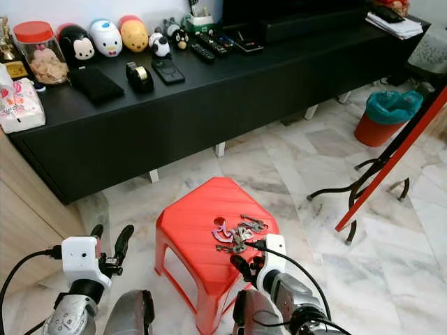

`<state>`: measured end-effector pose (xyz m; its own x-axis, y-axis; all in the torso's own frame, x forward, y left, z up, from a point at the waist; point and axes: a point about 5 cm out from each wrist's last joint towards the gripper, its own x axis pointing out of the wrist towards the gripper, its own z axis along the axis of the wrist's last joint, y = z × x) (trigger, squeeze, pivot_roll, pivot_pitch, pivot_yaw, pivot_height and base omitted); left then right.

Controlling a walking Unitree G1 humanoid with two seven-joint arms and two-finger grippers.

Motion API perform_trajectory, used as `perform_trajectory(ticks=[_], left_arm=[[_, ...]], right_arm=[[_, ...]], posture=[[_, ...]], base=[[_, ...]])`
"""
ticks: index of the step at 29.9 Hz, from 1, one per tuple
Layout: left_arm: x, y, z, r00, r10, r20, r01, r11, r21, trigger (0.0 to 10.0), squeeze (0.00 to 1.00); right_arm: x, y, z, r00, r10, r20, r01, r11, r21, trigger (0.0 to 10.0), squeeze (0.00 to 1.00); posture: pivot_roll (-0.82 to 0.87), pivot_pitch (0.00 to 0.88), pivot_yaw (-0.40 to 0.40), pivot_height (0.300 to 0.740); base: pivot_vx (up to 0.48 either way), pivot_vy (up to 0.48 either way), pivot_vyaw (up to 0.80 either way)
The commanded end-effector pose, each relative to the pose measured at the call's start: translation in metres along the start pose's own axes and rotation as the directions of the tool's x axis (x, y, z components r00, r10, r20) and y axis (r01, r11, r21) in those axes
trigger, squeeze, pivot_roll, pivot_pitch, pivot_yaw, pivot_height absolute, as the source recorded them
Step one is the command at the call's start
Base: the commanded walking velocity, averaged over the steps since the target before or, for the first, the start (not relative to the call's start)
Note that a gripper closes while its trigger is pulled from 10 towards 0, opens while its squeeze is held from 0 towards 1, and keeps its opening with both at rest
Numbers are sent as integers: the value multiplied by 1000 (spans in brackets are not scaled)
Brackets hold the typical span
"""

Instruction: Hang keys on a hook

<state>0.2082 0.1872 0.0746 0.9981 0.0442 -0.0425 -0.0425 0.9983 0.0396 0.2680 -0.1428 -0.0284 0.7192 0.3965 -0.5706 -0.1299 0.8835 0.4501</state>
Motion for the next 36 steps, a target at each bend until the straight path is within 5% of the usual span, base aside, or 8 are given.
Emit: perform_trajectory(ticks=[1,18,19,20,21,26,28,36], left_arm=[[-1,-3,2,1000,-8,-3,8,1000,15,10000,0],[-2,-3,3,1000,-13,-10,14,1000,26,10000,0],[-2,-3,3,1000,-13,-11,14,1000,27,10000,0],[-2,-3,3,1000,-13,-11,14,1000,27,10000,0],[-2,-4,4,1000,-16,-11,16,999,29,10000,0],[-3,-5,4,1000,-20,-11,21,999,33,10000,0],[-3,-5,4,1000,-20,-12,20,999,34,10000,0],[-3,-5,4,1000,-27,-15,27,998,49,10000,0]], right_arm=[[-1,-3,10,998,-19,61,19,1000,14,10000,0],[0,-1,18,995,-16,103,18,1000,-24,10000,0],[0,-1,17,994,-18,104,20,1000,-21,7490,0],[0,-1,17,994,-18,104,20,1000,-21,7490,0],[0,-2,17,994,-26,105,27,1000,-15,0,0],[0,-2,18,994,-35,102,37,999,-21,1176,0],[1,-2,18,994,-41,97,44,998,-36,10000,0],[2,-1,17,996,-49,77,52,998,-41,10000,0]], posture=[[80,135,-136,612],[84,138,-136,612],[87,137,-136,612],[87,137,-136,612],[89,137,-135,612],[88,138,-135,612],[88,140,-136,612],[88,140,-136,612]], base=[[0,0,0],[0,0,0],[0,0,0],[0,0,0],[0,0,0],[0,0,0],[0,0,0],[0,0,0]])
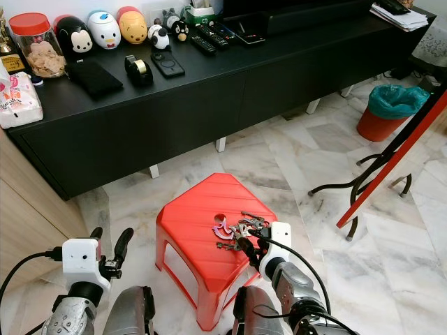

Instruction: Hang keys on a hook

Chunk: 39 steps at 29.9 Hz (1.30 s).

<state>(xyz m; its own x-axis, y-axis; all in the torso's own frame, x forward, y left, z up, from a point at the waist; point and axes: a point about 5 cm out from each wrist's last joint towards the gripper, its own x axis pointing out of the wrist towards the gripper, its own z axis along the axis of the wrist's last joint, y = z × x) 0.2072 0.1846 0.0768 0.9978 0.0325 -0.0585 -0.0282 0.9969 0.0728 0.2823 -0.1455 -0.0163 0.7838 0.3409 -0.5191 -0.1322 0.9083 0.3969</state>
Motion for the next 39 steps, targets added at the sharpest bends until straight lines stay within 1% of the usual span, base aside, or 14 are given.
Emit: perform_trajectory(ticks=[1,6,9,10,11,12,13,22,35,39], left_arm=[[-2,-3,1,1000,-14,1,14,1000,17,10000,0],[-2,-3,2,1000,-16,2,16,1000,22,10000,0],[-2,-5,1,999,-32,-1,32,998,52,10000,0],[-3,-5,1,1000,-30,-2,30,998,51,10000,0],[-3,-5,1,1000,-27,-2,27,998,50,10000,0],[-3,-5,1,1000,-27,-1,27,998,50,10000,0],[-3,-5,2,1000,-27,0,27,998,52,10000,0],[-3,-5,3,1000,-26,3,25,997,68,10000,0],[0,-3,-1,1000,-19,-7,20,997,81,10000,0],[3,4,-8,1000,17,-22,-15,998,68,10000,0]], right_arm=[[-1,-2,-4,999,-18,-30,18,1000,-6,10000,0],[-1,0,-7,999,-8,-45,8,1000,-15,10000,0],[-1,0,-9,999,-14,-45,14,1000,-11,10000,0],[-1,0,-9,999,-14,-46,14,1000,-11,9216,0],[-1,0,-10,999,-13,-47,13,1000,-10,1843,0],[-1,0,-10,999,-13,-46,12,1000,-10,1843,0],[-1,0,-10,999,-13,-46,13,1000,-9,0,0],[-1,1,-10,999,-10,-40,10,1000,-1,0,0],[0,3,-8,999,-8,-32,8,1000,0,0,0],[0,1,-4,1000,-22,-5,22,1000,5,0,0]], posture=[[90,142,-137,612],[90,145,-138,612],[90,147,-139,612],[90,147,-139,612],[90,149,-139,612],[90,149,-139,612],[89,150,-140,612],[92,150,-141,612],[91,140,-140,612],[90,115,-135,612]], base=[[0,0,0],[0,0,0],[0,0,0],[0,0,0],[0,0,0],[0,0,0],[0,0,0],[0,0,0],[0,0,0],[0,0,0]])
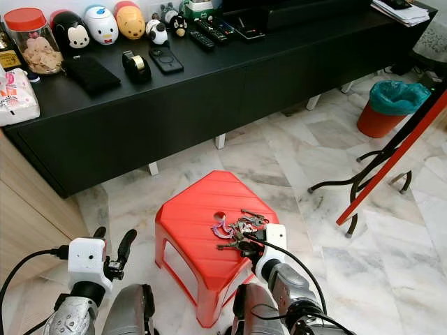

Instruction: Hang keys on a hook

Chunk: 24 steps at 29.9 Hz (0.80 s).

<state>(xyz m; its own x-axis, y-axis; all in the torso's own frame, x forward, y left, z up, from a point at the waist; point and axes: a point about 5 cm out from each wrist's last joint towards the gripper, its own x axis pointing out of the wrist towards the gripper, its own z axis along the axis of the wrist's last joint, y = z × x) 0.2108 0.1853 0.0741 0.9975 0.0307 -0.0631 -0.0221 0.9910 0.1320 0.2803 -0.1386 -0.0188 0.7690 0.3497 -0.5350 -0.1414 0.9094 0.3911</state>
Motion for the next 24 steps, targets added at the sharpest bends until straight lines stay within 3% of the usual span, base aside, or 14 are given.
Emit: perform_trajectory(ticks=[1,8,10,11,13,20,21,24], left_arm=[[1,5,-6,1000,24,-20,-24,1000,5,10000,0],[6,13,-13,997,66,-39,-67,998,-17,10000,0],[12,20,-18,995,89,-47,-90,996,-23,10000,0],[12,20,-18,995,89,-47,-90,996,-23,10000,0],[20,26,-21,993,110,-47,-111,994,-14,10000,0],[29,37,-36,983,155,-94,-158,987,-21,10000,0],[28,42,-46,976,180,-126,-184,983,-22,10000,0],[25,48,-57,962,213,-169,-221,975,-30,10000,0]], right_arm=[[-2,-5,3,999,-35,35,34,999,15,0,0],[-4,-9,16,989,-48,140,45,999,24,0,0],[-9,-14,29,962,-57,266,60,998,-4,0,0],[-9,-14,29,962,-57,266,60,998,-4,0,0],[-16,-16,42,926,-46,376,71,996,-51,0,0],[-20,-11,55,886,-23,463,93,987,-130,0,0],[-22,-11,59,873,-13,487,96,984,-147,10000,0],[-25,-12,61,861,-19,509,107,984,-144,10000,0]], posture=[[89,113,-134,612],[81,71,-128,612],[75,38,-119,612],[75,38,-119,612],[64,4,-111,612],[50,0,-93,612],[50,0,-94,612],[53,0,-96,612]], base=[[0,0,0],[0,0,0],[0,0,0],[0,0,0],[0,0,0],[0,0,0],[0,0,0],[0,0,0]])
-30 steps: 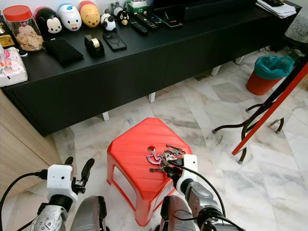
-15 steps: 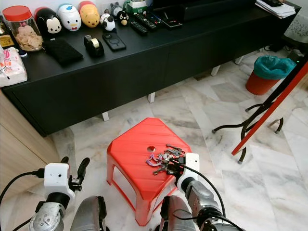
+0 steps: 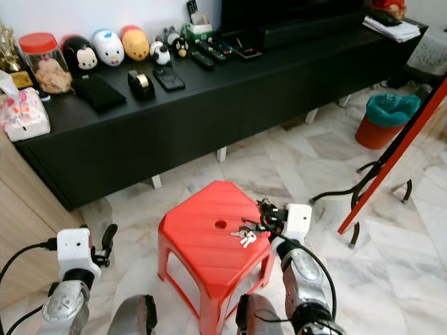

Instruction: Hang keys on a hook

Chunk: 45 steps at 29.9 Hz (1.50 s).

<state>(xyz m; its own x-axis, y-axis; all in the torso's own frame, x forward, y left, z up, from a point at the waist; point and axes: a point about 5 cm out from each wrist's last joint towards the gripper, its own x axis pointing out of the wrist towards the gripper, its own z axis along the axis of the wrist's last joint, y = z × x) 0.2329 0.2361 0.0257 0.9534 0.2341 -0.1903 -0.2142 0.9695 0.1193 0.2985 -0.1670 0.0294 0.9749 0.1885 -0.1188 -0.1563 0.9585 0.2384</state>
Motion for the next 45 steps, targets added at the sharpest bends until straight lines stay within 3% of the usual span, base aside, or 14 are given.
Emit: perform_trajectory(ticks=[1,2,6,11,20,24,33,43,45], left_arm=[[0,10,-11,998,51,-40,-52,998,-27,10000,0],[0,10,-11,998,51,-40,-52,998,-27,10000,0],[-9,24,-46,974,115,-195,-127,991,-47,10000,0],[-18,22,-68,953,106,-285,-119,993,-27,10000,0],[-27,19,-82,935,112,-336,-130,991,-31,10000,0],[-37,20,-95,911,105,-398,-120,993,-14,10000,0],[-52,19,-112,868,94,-488,-111,994,-5,10000,0],[-63,18,-123,824,107,-556,-128,992,0,10000,0],[-67,18,-127,806,94,-584,-120,993,-5,10000,0]], right_arm=[[-1,-5,8,999,-17,40,18,1000,-25,10000,0],[-1,-5,8,999,-17,40,18,1000,-25,10000,0],[-6,-8,10,998,-19,64,22,999,-43,10000,0],[-6,-10,11,997,-37,64,40,998,-46,10000,0],[-8,-7,3,999,-37,31,38,998,-43,10000,0],[-11,-8,-1,999,-44,13,44,998,-42,10000,0],[-29,-21,-30,986,-116,-120,112,993,-43,10000,0],[-67,-40,-77,882,-262,-392,267,963,-43,10000,0],[-80,-43,-91,829,-291,-478,306,951,-48,10000,0]], posture=[[57,0,-97,612],[57,0,-97,612],[36,0,-87,617],[30,0,-86,646],[38,0,-92,686],[30,0,-83,711],[26,0,-69,740],[17,0,-65,740],[12,0,-61,740]], base=[[0,0,0],[0,0,0],[0,0,0],[0,0,0],[0,0,0],[0,0,0],[0,0,0],[0,0,0],[0,0,0]])
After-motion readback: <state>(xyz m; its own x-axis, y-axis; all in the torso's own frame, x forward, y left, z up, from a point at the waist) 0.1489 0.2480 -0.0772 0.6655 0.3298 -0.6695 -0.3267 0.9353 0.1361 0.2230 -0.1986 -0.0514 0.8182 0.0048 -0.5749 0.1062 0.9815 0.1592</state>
